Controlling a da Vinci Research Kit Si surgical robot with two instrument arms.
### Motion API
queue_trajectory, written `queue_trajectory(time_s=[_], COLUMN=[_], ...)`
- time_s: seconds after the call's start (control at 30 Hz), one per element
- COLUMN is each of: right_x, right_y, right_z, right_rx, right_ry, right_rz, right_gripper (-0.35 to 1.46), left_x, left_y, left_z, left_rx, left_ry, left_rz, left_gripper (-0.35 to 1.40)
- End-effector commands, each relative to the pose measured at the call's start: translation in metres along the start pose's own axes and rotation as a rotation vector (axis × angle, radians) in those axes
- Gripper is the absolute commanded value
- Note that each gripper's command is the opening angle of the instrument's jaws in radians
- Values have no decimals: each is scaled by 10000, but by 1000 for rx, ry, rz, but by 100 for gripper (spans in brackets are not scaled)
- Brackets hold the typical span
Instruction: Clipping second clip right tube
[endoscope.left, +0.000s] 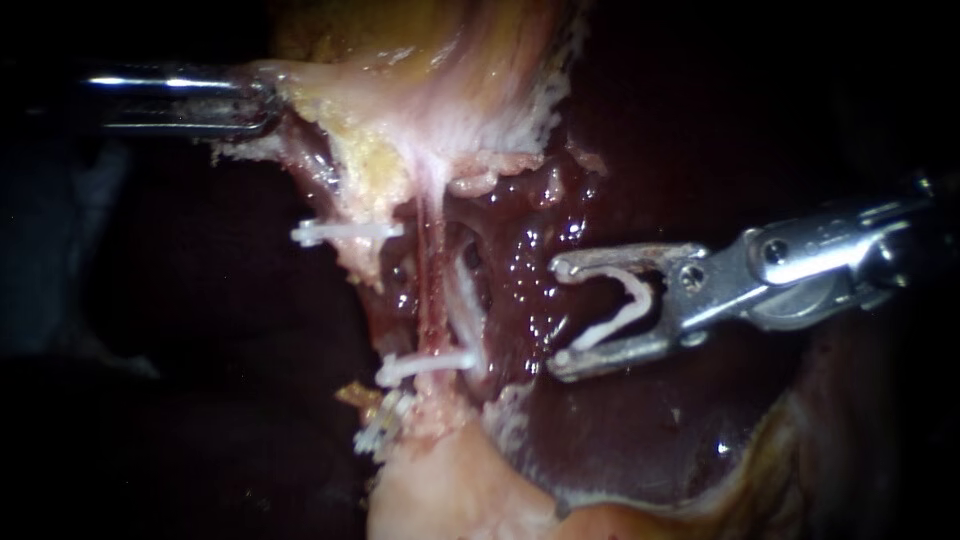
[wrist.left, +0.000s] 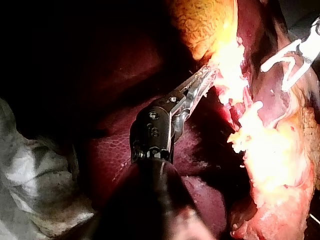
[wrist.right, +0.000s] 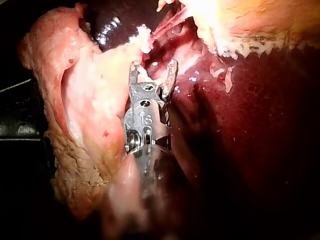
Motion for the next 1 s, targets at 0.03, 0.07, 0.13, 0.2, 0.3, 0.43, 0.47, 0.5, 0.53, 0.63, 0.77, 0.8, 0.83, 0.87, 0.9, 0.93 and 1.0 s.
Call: queue_trajectory(time_s=[0.03,0.07,0.13,0.2,0.3,0.43,0.47,0.5,0.53,0.63,0.77,0.8,0.83,0.87,0.9,0.93,1.0], right_x=[1,1,2,2,1,0,0,0,0,0,1,1,1,1,1,1,1], right_y=[2,3,6,10,13,16,16,16,16,15,13,13,13,13,13,13,12], right_z=[3,6,14,22,33,49,52,56,59,68,79,82,85,87,90,93,100], right_rx=[-2,-4,-10,-16,-17,-8,-7,0,8,22,42,41,47,52,55,60,69], right_ry=[4,10,22,31,37,53,56,66,72,94,109,115,118,121,123,126,135], right_rz=[6,19,45,70,100,135,140,152,163,184,210,210,215,220,225,229,238], right_gripper=[48,48,48,48,48,48,48,48,48,48,48,48,48,48,48,48,48], left_x=[0,0,0,0,-1,-1,-1,-1,-1,-1,-1,-1,-1,-1,-2,-2,-2], left_y=[0,0,0,0,0,0,0,0,0,0,0,0,0,0,0,0,0], left_z=[0,0,0,0,0,0,1,1,1,1,1,1,1,1,1,1,1], left_rx=[1,1,1,1,1,2,2,2,2,2,2,2,2,2,2,2,2], left_ry=[0,0,0,0,0,0,0,0,0,0,0,0,0,0,0,0,0], left_rz=[1,1,1,1,1,1,1,1,1,1,1,1,1,1,1,1,2], left_gripper=[-35,-35,-35,-35,-35,-35,-35,-35,-35,-35,-35,-35,-35,-35,-35,-35,-35])
